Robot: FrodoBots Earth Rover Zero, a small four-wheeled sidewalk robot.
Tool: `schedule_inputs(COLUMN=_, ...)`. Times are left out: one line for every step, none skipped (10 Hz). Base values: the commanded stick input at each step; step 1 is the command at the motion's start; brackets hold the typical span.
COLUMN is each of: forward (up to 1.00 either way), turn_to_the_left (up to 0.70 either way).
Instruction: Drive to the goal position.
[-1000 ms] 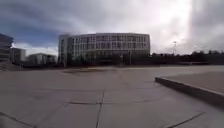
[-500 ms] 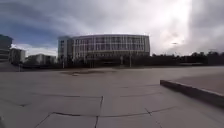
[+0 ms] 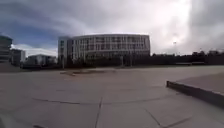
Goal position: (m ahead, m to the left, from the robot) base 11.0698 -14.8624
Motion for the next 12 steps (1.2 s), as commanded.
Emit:
schedule_inputs(forward=0.50, turn_to_the_left=0.00)
schedule_inputs(forward=0.52, turn_to_the_left=0.00)
schedule_inputs(forward=0.53, turn_to_the_left=0.00)
schedule_inputs(forward=0.62, turn_to_the_left=0.00)
schedule_inputs(forward=0.70, turn_to_the_left=0.00)
schedule_inputs(forward=0.70, turn_to_the_left=0.00)
schedule_inputs(forward=0.70, turn_to_the_left=0.00)
schedule_inputs(forward=0.70, turn_to_the_left=0.00)
schedule_inputs(forward=0.70, turn_to_the_left=-0.16)
schedule_inputs(forward=0.70, turn_to_the_left=-0.23)
schedule_inputs(forward=0.70, turn_to_the_left=-0.16)
schedule_inputs(forward=0.70, turn_to_the_left=-0.08)
